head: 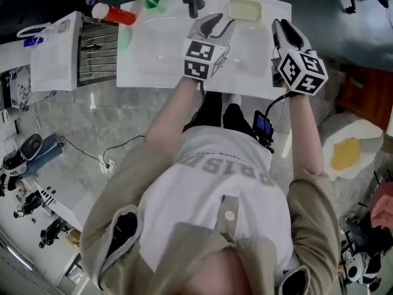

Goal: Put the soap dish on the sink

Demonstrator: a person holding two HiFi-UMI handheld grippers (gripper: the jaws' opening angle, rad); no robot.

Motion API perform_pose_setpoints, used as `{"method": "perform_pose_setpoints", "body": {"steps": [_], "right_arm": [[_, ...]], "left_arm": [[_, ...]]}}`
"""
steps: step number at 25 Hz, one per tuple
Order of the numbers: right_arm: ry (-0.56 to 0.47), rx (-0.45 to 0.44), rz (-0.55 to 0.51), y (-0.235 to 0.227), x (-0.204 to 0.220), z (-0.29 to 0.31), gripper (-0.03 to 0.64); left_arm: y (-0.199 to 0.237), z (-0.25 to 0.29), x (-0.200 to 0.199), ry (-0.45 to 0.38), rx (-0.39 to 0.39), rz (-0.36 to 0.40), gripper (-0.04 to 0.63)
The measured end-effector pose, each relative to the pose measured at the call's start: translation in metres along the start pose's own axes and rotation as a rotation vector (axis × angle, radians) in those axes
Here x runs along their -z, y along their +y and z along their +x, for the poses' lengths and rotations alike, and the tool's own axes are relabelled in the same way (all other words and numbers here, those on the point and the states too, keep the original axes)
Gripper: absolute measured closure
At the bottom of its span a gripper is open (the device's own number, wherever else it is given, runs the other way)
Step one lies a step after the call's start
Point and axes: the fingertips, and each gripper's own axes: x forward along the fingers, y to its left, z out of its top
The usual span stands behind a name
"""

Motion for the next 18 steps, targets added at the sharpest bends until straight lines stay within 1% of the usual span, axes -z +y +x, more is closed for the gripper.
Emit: {"method": "perform_pose_setpoints", "body": {"steps": [2, 4, 8, 9, 13, 15, 18], "right_arm": [[-0.031, -0.012, -0.066, 0.011, -0.009, -0.02, 0.554], [-0.066, -0.024, -0.108, 0.021, -0.019, -0.039, 0.594], [-0.136, -0.062, -0.146, 0.045, -0.04, -0.079, 0.612], [-0.156, -0.068, -0.149, 0.05, -0.044, -0.088, 0.612], [-0.244, -0.063, -0.162, 0.07, -0.058, -0.126, 0.612], [-0.286, -0.041, -0.177, 0.079, -0.064, -0.141, 0.612], [-0.346, 0.005, -0.202, 0.09, -0.071, -0.161, 0.612]], "left_arm": [[-0.008, -0.018, -0.01, -0.033, -0.021, 0.025, 0.484], [-0.018, -0.037, -0.023, -0.077, -0.034, 0.044, 0.493], [-0.035, -0.084, -0.047, -0.165, -0.081, 0.067, 0.576], [-0.037, -0.096, -0.052, -0.187, -0.095, 0.066, 0.588], [-0.043, -0.141, -0.068, -0.267, -0.153, 0.057, 0.588], [-0.041, -0.159, -0.073, -0.299, -0.183, 0.062, 0.588], [-0.039, -0.181, -0.082, -0.334, -0.219, 0.091, 0.588]]}}
